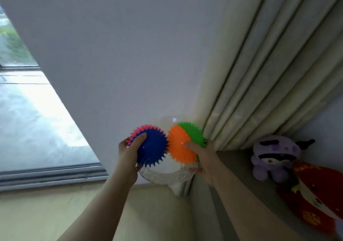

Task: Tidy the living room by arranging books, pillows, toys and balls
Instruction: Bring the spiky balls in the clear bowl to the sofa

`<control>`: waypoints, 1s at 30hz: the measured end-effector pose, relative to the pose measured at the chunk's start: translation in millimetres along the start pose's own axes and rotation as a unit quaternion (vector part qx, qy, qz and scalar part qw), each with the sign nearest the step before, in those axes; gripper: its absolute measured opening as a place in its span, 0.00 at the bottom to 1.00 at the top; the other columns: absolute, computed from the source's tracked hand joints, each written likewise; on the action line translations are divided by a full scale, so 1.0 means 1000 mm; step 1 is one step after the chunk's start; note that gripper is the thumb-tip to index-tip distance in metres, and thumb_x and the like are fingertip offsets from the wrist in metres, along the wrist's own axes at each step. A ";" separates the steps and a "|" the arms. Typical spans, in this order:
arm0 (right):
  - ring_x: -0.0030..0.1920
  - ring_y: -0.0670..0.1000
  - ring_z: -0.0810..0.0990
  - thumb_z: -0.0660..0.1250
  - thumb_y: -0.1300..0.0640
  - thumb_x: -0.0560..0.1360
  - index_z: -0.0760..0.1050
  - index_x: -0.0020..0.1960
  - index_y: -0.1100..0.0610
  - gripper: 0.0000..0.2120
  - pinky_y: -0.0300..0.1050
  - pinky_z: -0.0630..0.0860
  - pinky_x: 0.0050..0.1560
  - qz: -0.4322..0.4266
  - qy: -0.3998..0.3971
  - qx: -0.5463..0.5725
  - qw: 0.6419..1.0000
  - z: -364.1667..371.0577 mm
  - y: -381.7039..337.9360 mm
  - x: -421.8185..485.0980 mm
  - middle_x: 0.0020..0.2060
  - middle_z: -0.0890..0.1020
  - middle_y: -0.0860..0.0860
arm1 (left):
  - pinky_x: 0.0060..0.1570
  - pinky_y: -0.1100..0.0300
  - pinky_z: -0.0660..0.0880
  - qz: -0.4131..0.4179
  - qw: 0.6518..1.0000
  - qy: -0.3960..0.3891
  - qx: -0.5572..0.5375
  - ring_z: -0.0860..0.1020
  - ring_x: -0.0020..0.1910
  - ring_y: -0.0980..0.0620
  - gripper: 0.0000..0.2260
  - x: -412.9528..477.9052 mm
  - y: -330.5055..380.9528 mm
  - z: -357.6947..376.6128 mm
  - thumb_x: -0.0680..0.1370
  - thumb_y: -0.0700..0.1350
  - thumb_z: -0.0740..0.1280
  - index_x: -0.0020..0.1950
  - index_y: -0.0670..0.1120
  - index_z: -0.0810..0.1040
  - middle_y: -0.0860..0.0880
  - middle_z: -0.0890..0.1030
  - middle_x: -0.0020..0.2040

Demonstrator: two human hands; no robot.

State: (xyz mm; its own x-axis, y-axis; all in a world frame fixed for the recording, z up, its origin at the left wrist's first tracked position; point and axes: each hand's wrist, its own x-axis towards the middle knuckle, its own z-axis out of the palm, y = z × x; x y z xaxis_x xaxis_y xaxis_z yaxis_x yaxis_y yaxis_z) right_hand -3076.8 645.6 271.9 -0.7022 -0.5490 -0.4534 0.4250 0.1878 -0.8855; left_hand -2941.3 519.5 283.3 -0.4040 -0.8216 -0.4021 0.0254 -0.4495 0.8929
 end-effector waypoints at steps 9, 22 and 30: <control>0.57 0.56 0.77 0.76 0.41 0.45 0.63 0.60 0.44 0.46 0.61 0.79 0.49 0.046 -0.047 0.014 0.998 0.120 0.045 -0.041 0.60 0.75 0.52 | 0.41 0.56 0.77 0.019 1.000 0.017 0.016 0.76 0.57 0.42 0.22 0.025 0.018 -0.135 0.75 0.48 0.69 0.67 0.44 0.68 0.41 0.76 0.61; 0.56 0.56 0.76 0.73 0.51 0.69 0.60 0.65 0.49 0.30 0.48 0.75 0.40 0.015 -0.155 -0.108 0.982 0.215 0.037 -0.018 0.59 0.74 0.54 | 0.31 0.59 0.78 0.029 0.987 0.133 -0.085 0.79 0.53 0.44 0.26 0.023 0.040 -0.218 0.72 0.49 0.71 0.67 0.43 0.68 0.41 0.76 0.59; 0.58 0.59 0.76 0.75 0.43 0.53 0.62 0.63 0.47 0.42 0.56 0.80 0.46 0.053 -0.333 -0.167 0.927 0.394 0.086 -0.070 0.60 0.74 0.55 | 0.30 0.61 0.74 0.091 0.942 0.292 -0.142 0.79 0.50 0.43 0.23 -0.006 0.071 -0.390 0.62 0.53 0.74 0.53 0.46 0.77 0.43 0.80 0.51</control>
State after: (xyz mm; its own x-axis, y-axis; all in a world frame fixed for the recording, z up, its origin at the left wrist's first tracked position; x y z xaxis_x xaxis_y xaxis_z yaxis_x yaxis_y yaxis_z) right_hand -2765.7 379.2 268.0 -0.1111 -0.8735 -0.4740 0.1933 0.4489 -0.8724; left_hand -2580.0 356.1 270.1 0.1995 -0.9094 -0.3651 0.3221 -0.2910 0.9009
